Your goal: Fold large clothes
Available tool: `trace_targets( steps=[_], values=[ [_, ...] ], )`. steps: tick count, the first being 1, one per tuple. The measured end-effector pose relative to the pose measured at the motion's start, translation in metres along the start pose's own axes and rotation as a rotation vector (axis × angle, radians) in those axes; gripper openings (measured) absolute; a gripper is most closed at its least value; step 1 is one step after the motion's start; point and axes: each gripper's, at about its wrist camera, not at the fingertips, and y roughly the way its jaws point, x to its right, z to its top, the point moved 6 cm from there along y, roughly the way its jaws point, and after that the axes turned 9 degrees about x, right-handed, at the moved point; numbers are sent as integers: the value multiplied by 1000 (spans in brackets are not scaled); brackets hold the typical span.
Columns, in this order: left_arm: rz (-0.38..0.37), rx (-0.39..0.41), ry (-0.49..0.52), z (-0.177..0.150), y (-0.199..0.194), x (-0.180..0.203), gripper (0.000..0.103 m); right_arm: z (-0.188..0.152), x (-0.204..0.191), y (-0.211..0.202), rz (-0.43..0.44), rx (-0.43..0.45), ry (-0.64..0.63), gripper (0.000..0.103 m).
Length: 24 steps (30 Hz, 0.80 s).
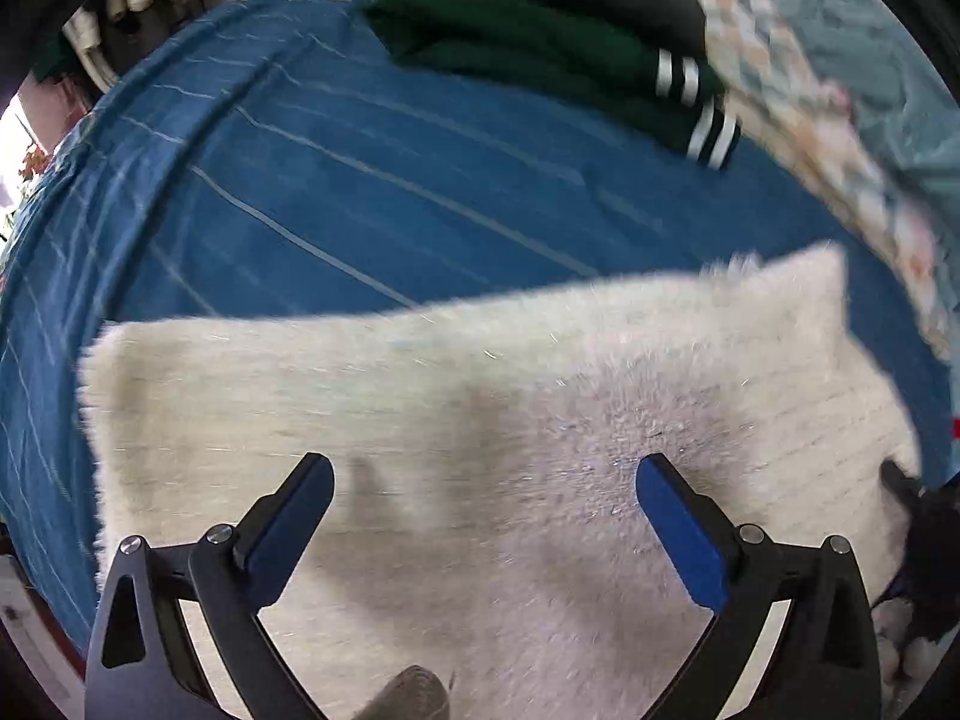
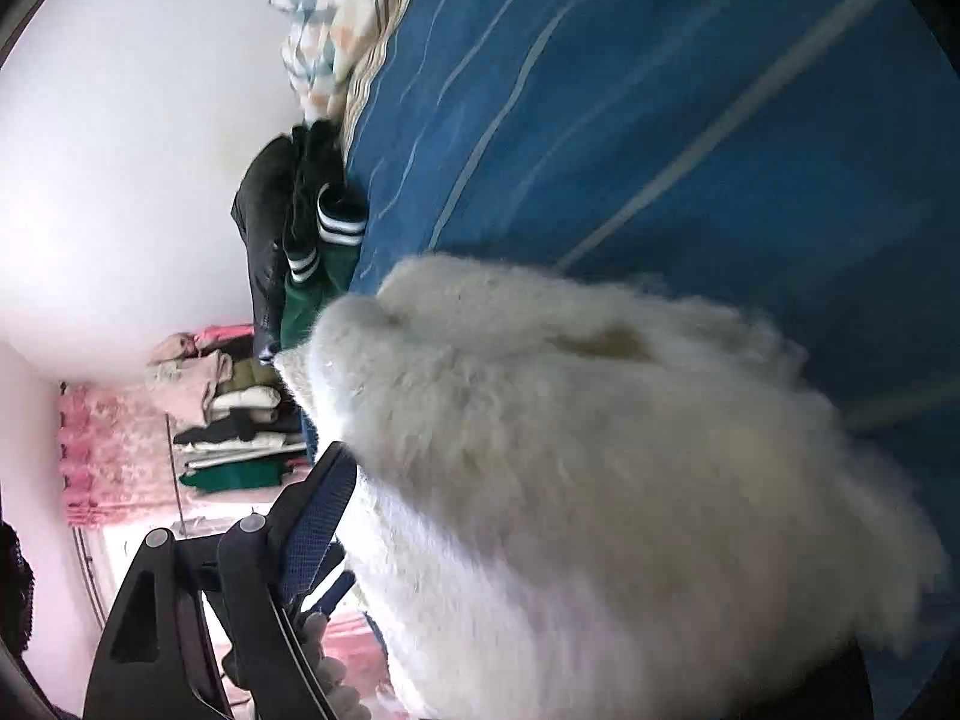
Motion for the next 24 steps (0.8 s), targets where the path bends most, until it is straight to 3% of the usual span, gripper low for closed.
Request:
trace_targets(
  steps=[1, 2, 5, 11, 16, 21, 24],
  values=[
    [8, -15, 11, -2, 11, 3, 103, 1, -5, 7, -9, 6, -13, 73],
    [16, -16, 13, -3, 17, 5, 103, 2, -10, 10, -1, 15, -8, 55],
    [1, -2, -13, 2, 21, 5, 103, 4, -45, 6, 6, 47, -88, 37],
    [-31, -21, -41, 3, 18, -10, 103, -17, -137, -5, 4, 50, -301, 31],
    [-16, -20, -125, 0, -11, -45, 103, -60, -215, 4, -31, -8, -498, 30],
    [69, 47, -323, -28, -91, -139, 103, -136, -293, 38, -64, -117, -764, 30],
    [179, 32, -460, -72, -134, -212, 103, -214, -327, 80, -75, -227, -966, 30]
  ],
)
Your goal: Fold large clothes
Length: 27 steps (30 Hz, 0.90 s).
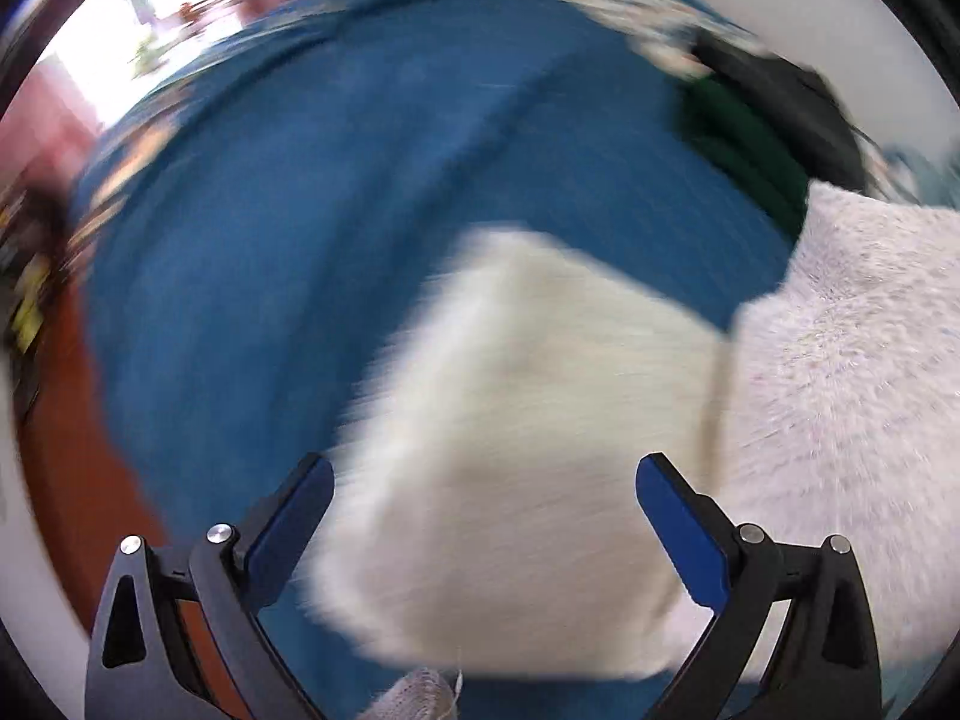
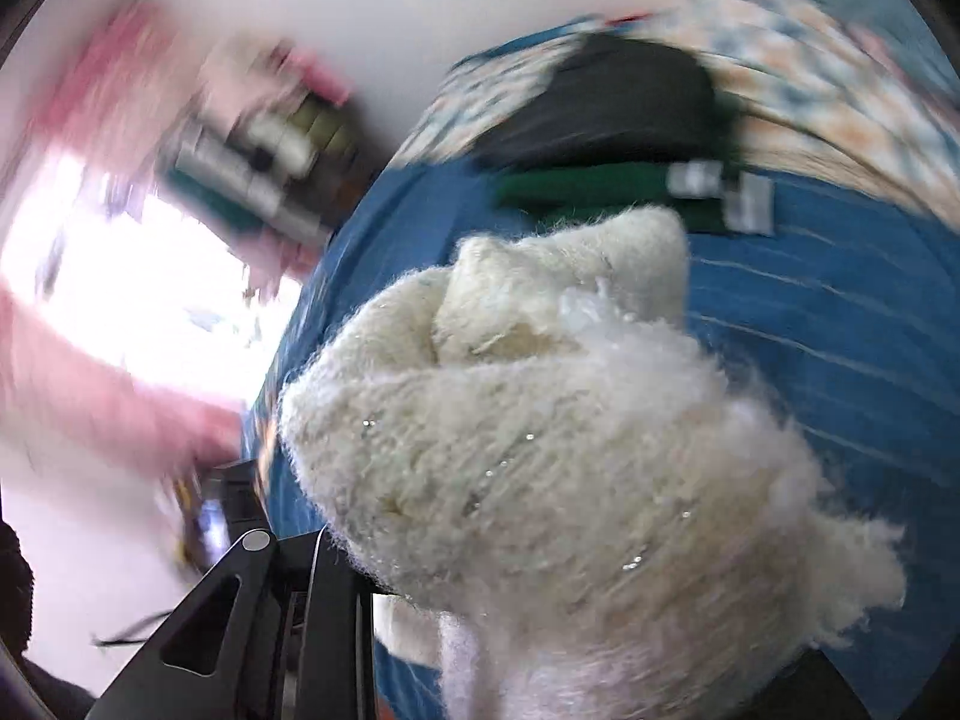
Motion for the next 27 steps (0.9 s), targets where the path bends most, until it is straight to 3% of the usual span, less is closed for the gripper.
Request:
trace_targets(
  steps=[2, 5, 10, 11, 13, 16, 19, 21, 24, 27],
  values=[
    [60, -4, -74, -5, -10, -47, 103, -20, -46, 34, 24, -72, -96, 30],
    [168, -19, -166, -29, -16, -113, 103, -78, -112, 105, 24, -206, -270, 29],
    [270, -43, -287, -65, -18, -179, 103, -169, -146, 194, -26, -432, -406, 30],
    [269, -42, -309, -68, -19, -185, 103, -178, -148, 201, -24, -464, -410, 35],
    [245, -35, -348, -72, -23, -192, 103, -180, -153, 194, 4, -477, -396, 43],
    [136, -20, -417, -66, -36, -186, 102, -149, -150, 157, 154, -474, -250, 69],
    [-35, 1, -474, -51, -40, -153, 102, -124, -120, 113, 231, -463, -92, 72],
    [-148, -1, -483, -42, -35, -129, 102, -113, -87, 90, 180, -448, -37, 72],
    [-257, -9, -506, -32, -22, -101, 102, -117, -35, 65, 59, -451, 17, 72],
    [-275, -22, -494, -24, 10, -78, 102, -123, 10, 58, -50, -457, 73, 72]
  ],
)
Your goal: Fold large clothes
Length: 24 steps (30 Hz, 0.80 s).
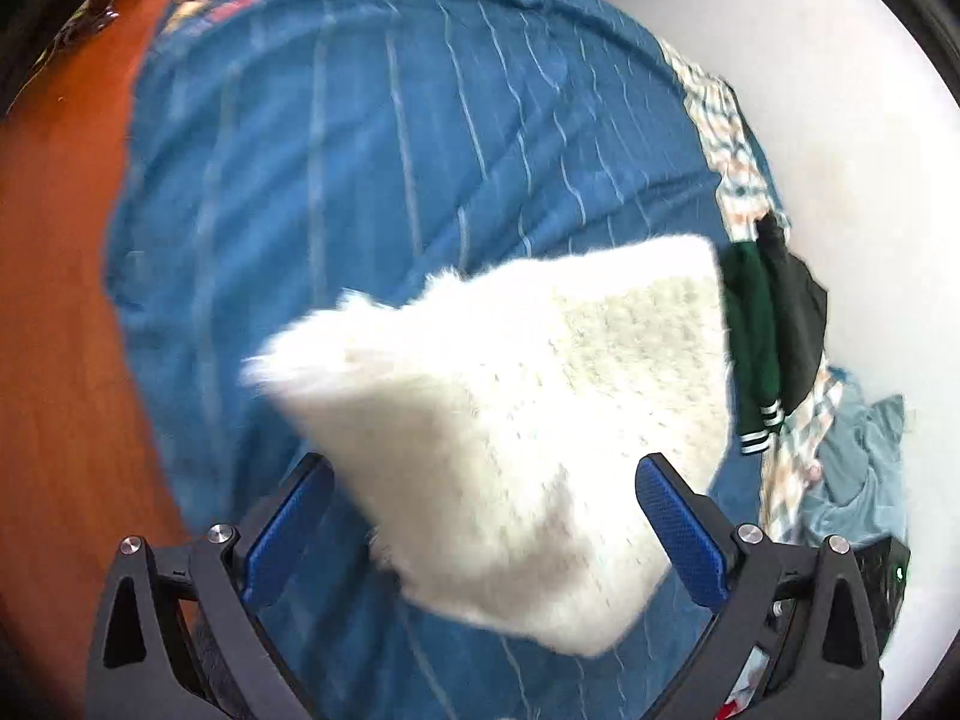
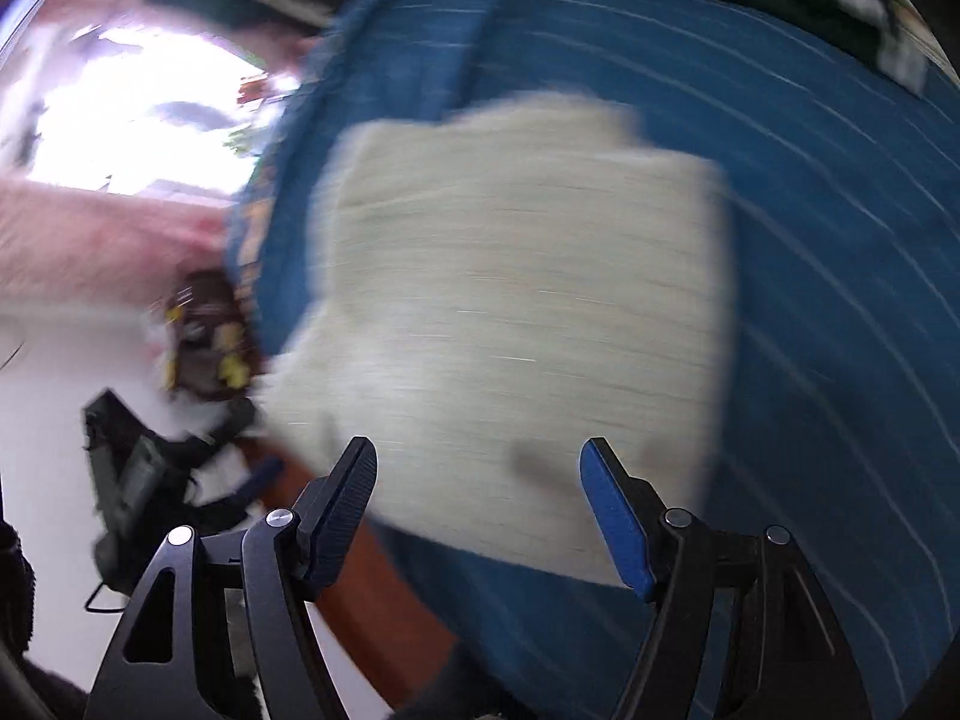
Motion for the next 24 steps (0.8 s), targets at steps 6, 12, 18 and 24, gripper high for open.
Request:
trace_targets(
  steps=[6, 12, 18, 24],
  values=[
    [3, 28, -47, 5, 40, -3, 17, 3, 46, 1, 5, 36, 160, 72],
    [13, 75, -28, -14, -19, -21, 13, 21, 20, 16, 30, 35, 104, 67],
    [62, 32, -100, -20, 5, -67, 18, 36, -40, 78, 28, -83, -39, 39],
    [59, 30, -26, -7, 25, -70, 23, 56, -39, 147, -51, -233, -52, 37]
  ],
)
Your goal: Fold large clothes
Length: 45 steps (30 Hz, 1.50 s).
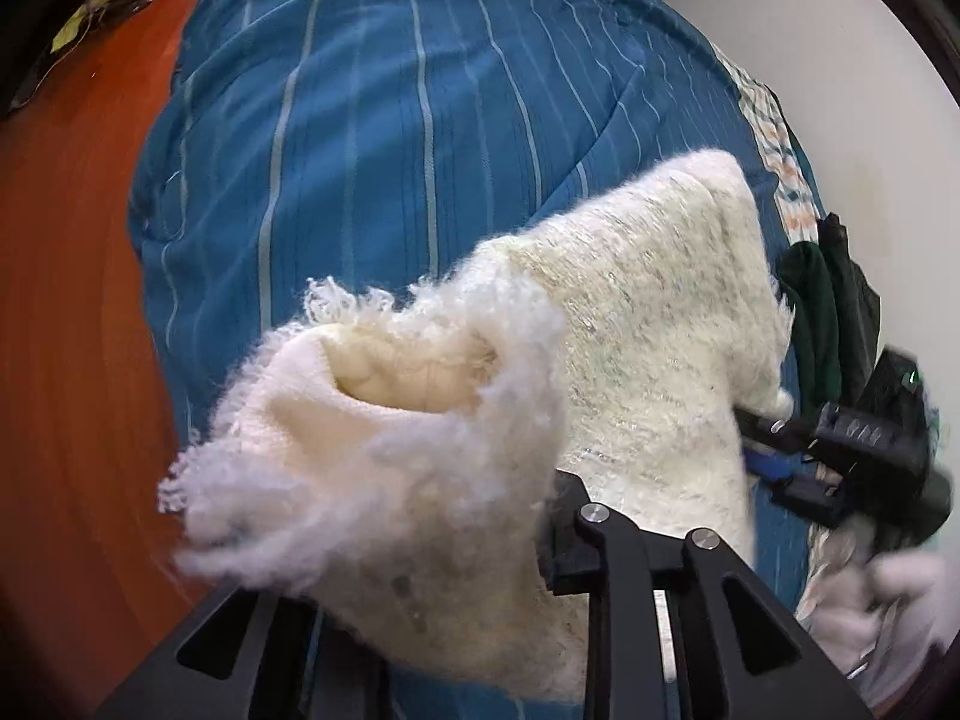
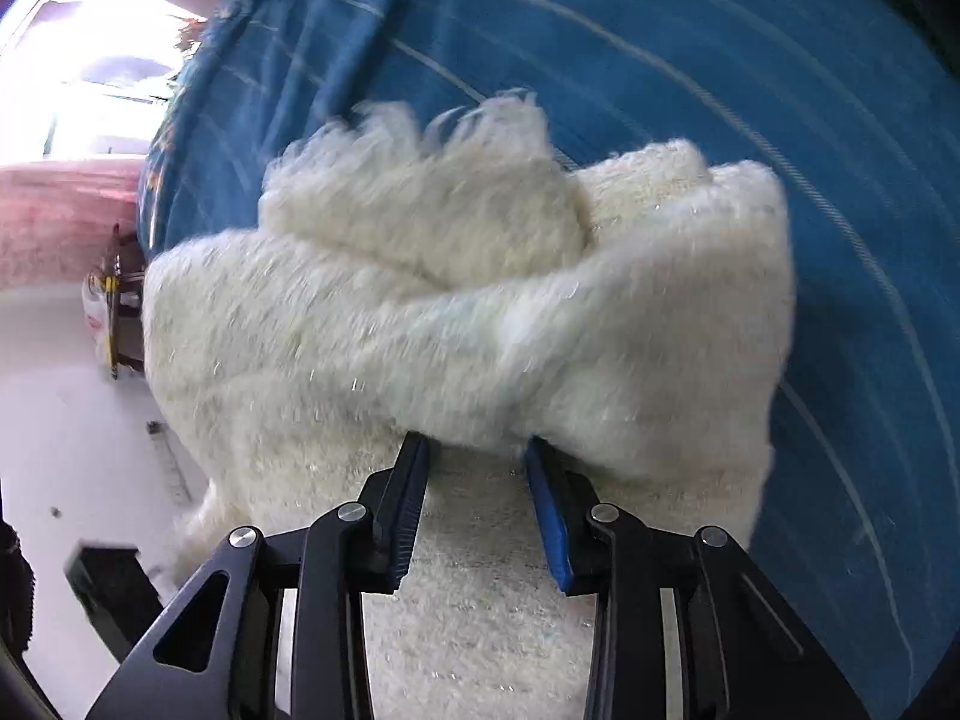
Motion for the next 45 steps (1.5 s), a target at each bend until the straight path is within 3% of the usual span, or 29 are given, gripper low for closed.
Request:
trace_targets(
  steps=[2, 4, 6, 7, 8, 9, 14, 15, 17, 19, 20, 23, 26, 28, 32, 36, 38, 42, 45],
  values=[
    [-5, -17, -11, 0, -1, -2, 28, -1, -2, -16, 51, -30, -8, 37],
    [-7, -31, -28, -5, -3, -1, 33, -2, 4, -42, 144, 21, -12, 40],
    [-6, -35, -51, -5, -4, -5, 40, -11, 35, -64, 155, 89, 6, 63],
    [5, -28, -47, -5, -5, -6, 51, -15, 51, -65, 156, 107, 20, 81],
    [28, -21, -38, -4, -5, -8, 67, -20, 66, -59, 177, 106, 42, 83],
    [36, -13, -38, -2, -5, -10, 70, -27, 80, -49, 206, 83, 73, 83],
    [-6, -14, -82, 2, 1, -15, 70, -49, 97, 17, 565, -20, 209, 83],
    [-5, -11, -75, 4, 3, -13, 70, -47, 88, 27, 621, -9, 193, 83],
    [5, -12, -60, 7, 5, -11, 70, -41, 69, 37, 652, 19, 150, 83],
    [18, -6, -52, 11, 5, -9, 70, -35, 52, 38, 631, 65, 116, 80],
    [23, -2, -51, 14, 5, -9, 70, -33, 50, 34, 633, 97, 130, 68],
    [24, -10, -52, 20, 5, -7, 70, -36, 48, 16, 627, 177, 193, 54],
    [17, -11, -12, 25, 2, 8, 70, -57, 62, -11, 617, 268, 315, 52],
    [-2, -19, 16, 26, 2, 25, 70, -78, 92, -36, 625, 339, 437, 52],
    [-62, -57, 92, 19, 11, 67, 70, -126, 166, -74, 543, 470, 596, 52],
    [-88, -102, 190, -1, 25, 110, 70, -164, 214, -61, 432, 378, 690, 71],
    [-83, -90, 253, -7, 23, 131, 70, -177, 220, -75, 369, 370, 664, 73],
    [-17, -32, 442, -14, 5, 168, 70, -185, 218, -147, 100, 457, 531, 75],
    [68, -22, 551, -16, 3, 178, 70, -180, 210, -203, 81, 504, 441, 74]
  ],
)
